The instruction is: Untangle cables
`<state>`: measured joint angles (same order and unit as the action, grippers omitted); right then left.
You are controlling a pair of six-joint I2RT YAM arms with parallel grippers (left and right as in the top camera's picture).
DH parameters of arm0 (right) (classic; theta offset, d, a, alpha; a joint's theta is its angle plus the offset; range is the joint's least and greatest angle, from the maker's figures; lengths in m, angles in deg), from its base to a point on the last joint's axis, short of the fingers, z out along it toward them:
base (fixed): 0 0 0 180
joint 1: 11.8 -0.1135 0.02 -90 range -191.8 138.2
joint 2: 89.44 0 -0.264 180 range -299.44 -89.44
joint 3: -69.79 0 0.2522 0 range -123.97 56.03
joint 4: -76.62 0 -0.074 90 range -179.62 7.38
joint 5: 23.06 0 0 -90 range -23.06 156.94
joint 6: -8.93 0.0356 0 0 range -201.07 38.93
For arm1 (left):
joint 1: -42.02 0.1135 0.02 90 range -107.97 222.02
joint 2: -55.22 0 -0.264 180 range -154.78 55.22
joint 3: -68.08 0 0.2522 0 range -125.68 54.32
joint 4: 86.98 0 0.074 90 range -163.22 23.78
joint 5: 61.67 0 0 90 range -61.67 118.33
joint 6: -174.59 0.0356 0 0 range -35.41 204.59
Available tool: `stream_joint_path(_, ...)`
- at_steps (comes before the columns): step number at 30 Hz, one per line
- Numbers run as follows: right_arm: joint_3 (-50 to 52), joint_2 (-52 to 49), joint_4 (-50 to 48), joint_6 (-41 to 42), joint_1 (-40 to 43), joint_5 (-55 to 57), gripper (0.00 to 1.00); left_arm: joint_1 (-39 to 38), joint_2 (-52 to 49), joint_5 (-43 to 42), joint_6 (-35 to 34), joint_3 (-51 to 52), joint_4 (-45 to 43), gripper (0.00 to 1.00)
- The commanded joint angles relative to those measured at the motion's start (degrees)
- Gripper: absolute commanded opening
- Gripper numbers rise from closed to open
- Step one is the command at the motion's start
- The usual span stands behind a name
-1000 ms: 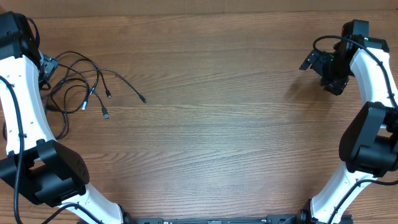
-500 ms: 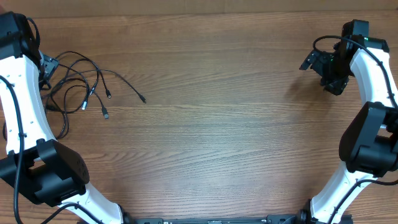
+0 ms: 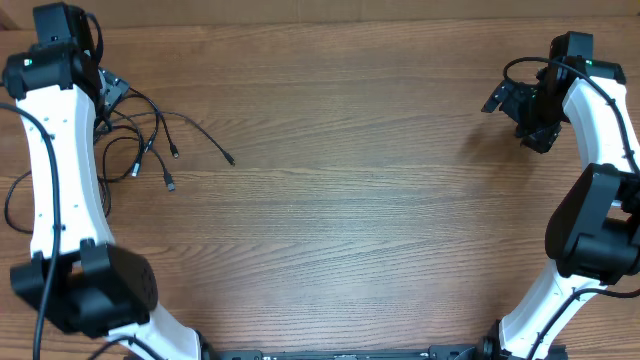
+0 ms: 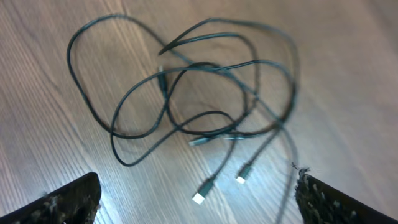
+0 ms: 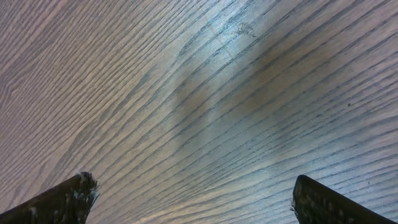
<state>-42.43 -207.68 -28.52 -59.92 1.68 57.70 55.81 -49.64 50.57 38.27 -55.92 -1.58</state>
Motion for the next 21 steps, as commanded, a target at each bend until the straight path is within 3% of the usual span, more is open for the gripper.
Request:
stream_joint_path(1,-0.9,1.7,-0.2,-0.2,0.1,-0.5,1.00,-1.6,8.1,0.2,0.0,-0.5,0.1,1.00)
stream_joint_path(12,-0.9,1.7,-0.2,-0.2,0.1,-0.5,1.00,-7.6,23.7,0.2,0.0,-0.5,0.2,1.00)
stream_joint_path(18,-0.9,1.7,-0.2,-0.2,0.1,-0.5,1.00,-13.0,26.7,1.4,0.0,0.7,1.5,1.00)
stream_joint_path(21,-0.9,1.7,-0.2,-0.2,0.1,-0.5,1.00,-15.0,27.5,1.0,0.1,5.3,-3.0,1.00)
